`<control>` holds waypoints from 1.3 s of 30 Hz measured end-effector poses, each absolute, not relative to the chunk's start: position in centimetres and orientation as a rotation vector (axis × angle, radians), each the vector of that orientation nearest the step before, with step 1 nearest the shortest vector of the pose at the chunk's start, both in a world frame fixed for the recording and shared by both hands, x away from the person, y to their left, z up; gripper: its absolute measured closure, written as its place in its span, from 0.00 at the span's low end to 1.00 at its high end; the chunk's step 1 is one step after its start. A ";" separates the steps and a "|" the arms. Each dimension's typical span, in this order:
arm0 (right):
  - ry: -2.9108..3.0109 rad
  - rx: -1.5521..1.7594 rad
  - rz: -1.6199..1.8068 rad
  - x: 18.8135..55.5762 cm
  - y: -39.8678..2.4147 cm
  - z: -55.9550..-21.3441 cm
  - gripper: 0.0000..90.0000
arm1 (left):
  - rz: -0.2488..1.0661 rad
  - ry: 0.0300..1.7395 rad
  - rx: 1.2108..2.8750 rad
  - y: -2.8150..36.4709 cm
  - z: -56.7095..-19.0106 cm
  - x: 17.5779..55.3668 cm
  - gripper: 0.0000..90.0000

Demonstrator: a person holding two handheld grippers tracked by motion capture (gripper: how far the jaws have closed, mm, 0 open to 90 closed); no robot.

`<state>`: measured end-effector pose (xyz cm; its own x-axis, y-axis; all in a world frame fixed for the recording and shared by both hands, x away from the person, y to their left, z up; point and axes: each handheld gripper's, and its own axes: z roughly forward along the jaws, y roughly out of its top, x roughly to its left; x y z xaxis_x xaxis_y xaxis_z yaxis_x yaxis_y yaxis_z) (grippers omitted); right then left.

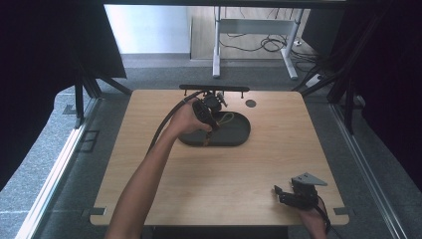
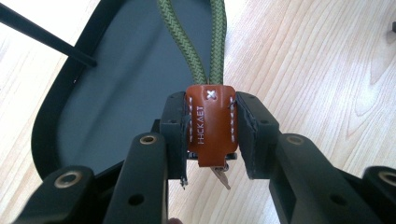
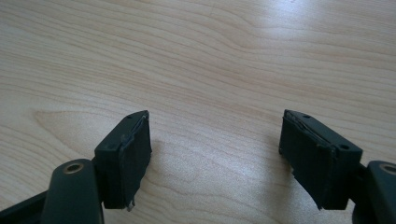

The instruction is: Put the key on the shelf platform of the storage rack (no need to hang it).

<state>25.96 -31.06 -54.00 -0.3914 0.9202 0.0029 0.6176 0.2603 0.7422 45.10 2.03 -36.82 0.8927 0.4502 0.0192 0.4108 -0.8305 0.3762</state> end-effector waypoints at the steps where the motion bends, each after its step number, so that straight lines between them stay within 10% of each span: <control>1: 2.104 1.391 0.937 26.0 -31.1 -54.0 0.28 | 0.150 0.636 2.694 2.0 -36.8 45.1 0.74; 39: 2.105 1.386 0.934 26.1 -30.9 -54.0 0.28 | 0.127 0.696 2.704 2.3 -38.2 46.6 0.74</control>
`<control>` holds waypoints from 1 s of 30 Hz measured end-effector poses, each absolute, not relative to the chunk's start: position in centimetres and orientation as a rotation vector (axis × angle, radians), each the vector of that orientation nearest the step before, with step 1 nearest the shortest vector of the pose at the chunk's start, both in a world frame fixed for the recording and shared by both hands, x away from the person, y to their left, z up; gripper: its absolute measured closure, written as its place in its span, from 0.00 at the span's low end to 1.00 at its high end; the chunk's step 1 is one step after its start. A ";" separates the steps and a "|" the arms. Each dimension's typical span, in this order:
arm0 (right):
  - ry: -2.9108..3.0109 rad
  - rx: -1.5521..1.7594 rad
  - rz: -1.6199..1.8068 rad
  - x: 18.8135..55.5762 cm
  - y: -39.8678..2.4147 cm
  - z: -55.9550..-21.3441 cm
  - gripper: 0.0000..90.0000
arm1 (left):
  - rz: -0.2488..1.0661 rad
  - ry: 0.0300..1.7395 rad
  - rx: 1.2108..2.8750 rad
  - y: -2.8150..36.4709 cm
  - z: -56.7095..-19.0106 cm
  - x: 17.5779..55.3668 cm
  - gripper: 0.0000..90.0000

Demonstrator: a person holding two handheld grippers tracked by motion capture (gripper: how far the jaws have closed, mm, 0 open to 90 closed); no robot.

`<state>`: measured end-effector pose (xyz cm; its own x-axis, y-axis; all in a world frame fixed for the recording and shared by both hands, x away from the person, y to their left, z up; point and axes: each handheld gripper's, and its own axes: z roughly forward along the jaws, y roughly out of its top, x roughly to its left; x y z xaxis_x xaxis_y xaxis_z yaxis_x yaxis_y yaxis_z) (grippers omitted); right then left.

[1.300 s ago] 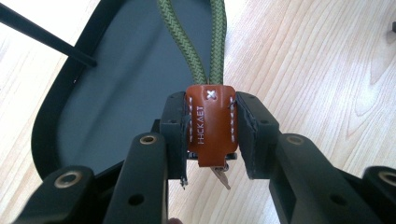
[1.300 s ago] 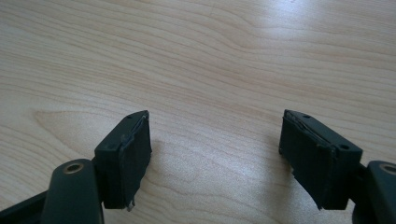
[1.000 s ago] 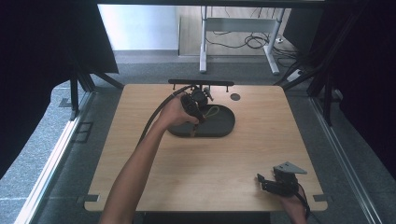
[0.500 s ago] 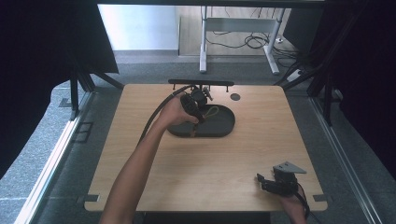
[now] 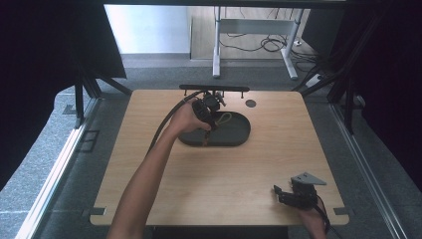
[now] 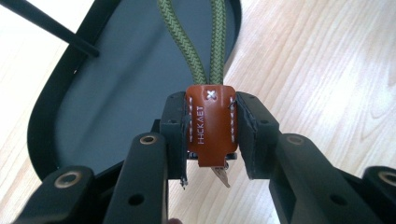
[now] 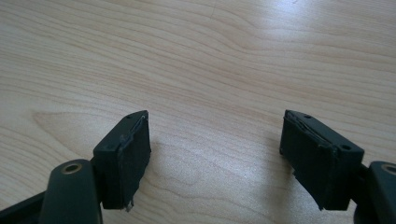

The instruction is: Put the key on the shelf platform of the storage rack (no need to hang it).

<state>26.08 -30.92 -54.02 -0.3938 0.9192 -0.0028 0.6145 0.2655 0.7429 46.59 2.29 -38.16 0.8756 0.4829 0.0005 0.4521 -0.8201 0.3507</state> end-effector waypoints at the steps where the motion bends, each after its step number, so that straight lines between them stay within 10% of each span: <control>1: 2.105 1.386 0.934 26.1 -30.9 -54.0 0.28 | 0.122 0.697 2.704 2.3 -38.2 46.7 0.74; 30: 2.104 1.391 0.938 26.1 -30.9 -54.0 0.27 | 0.108 0.711 2.716 1.3 -40.2 48.7 0.74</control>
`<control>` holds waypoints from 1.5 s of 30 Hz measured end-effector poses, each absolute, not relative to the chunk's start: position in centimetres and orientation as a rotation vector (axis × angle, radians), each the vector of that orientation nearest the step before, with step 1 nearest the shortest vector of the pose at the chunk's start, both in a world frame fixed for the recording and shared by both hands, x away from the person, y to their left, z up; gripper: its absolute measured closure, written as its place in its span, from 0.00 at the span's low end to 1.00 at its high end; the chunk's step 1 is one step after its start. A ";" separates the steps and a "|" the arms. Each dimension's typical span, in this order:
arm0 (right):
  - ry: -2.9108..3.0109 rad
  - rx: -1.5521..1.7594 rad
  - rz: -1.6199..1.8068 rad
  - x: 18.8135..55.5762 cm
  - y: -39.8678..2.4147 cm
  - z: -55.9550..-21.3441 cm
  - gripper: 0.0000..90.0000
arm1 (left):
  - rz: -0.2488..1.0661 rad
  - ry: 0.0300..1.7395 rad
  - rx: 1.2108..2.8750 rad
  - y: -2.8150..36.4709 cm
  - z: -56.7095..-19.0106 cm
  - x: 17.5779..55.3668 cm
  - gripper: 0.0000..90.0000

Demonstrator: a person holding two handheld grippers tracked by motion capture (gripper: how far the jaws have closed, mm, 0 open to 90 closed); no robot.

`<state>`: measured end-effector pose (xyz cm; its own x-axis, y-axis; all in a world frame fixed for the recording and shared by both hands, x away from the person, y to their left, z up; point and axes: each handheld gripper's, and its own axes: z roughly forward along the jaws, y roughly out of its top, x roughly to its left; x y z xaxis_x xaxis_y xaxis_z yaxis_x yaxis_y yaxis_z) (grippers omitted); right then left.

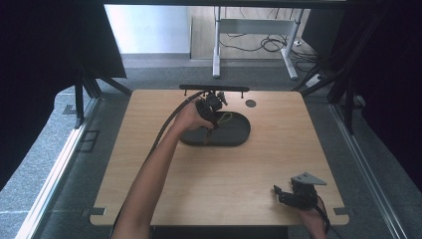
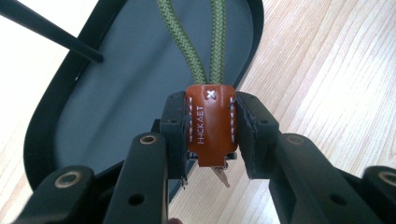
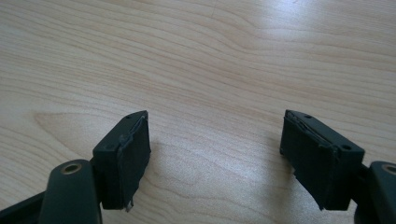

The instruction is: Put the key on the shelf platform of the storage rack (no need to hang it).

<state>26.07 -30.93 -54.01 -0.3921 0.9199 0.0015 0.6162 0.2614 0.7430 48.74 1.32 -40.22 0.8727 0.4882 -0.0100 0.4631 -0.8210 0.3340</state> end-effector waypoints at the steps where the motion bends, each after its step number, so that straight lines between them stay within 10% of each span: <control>1: 2.103 1.390 0.937 26.1 -30.9 -54.0 0.27 | 0.110 0.709 2.718 1.3 -40.3 48.8 0.74; 45: 2.106 1.391 0.944 26.1 -31.0 -54.0 0.28 | 0.077 0.799 2.741 1.1 -45.3 51.5 0.71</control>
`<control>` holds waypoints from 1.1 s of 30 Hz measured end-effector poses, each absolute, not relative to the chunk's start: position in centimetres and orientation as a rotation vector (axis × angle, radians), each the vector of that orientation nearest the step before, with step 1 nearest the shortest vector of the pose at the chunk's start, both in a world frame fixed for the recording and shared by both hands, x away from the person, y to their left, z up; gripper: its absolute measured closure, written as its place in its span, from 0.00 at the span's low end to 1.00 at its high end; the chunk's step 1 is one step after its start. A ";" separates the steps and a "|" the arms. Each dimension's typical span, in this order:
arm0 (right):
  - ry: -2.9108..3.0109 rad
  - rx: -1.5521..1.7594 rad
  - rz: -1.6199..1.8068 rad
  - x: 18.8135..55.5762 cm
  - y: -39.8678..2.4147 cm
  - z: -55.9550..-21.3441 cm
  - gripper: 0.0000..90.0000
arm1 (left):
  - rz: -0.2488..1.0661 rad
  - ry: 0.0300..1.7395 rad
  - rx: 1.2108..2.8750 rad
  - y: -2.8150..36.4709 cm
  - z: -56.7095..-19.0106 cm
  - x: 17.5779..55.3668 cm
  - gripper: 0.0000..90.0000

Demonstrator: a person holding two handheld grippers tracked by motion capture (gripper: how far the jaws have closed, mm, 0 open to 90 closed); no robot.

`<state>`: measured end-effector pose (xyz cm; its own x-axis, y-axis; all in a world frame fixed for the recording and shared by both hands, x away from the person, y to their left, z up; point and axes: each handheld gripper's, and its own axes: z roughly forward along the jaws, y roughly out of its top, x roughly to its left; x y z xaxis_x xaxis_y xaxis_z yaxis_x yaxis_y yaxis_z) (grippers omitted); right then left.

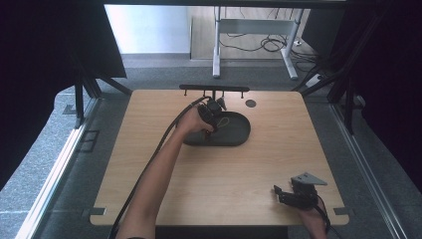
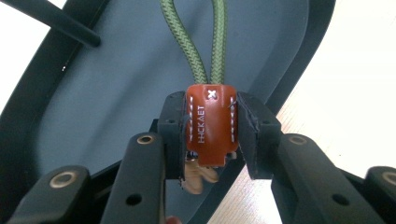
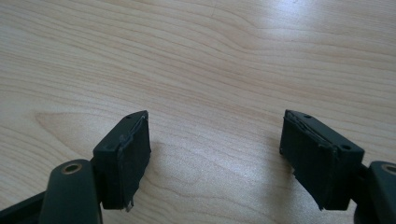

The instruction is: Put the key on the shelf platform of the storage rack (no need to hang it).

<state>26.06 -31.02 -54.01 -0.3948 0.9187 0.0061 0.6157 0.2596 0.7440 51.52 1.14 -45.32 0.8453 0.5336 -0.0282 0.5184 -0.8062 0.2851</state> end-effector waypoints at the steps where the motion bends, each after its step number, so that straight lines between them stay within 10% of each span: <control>1: 2.106 1.390 0.943 26.1 -31.0 -54.0 0.28 | 0.079 0.805 2.741 1.2 -45.3 51.5 0.69; 13: 2.108 1.387 0.938 26.0 -31.0 -54.0 0.28 | 0.180 0.781 2.681 3.2 -42.4 48.9 0.48; 33: 2.102 1.391 0.932 26.1 -30.9 -54.0 0.28 | 0.224 0.744 2.492 10.1 -41.8 39.4 0.44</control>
<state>26.09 -30.87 -54.02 -0.3898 0.9209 -0.0026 0.6162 0.2629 0.7424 39.45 10.13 -41.85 0.8350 0.5503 0.0084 0.4633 -0.7111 0.5289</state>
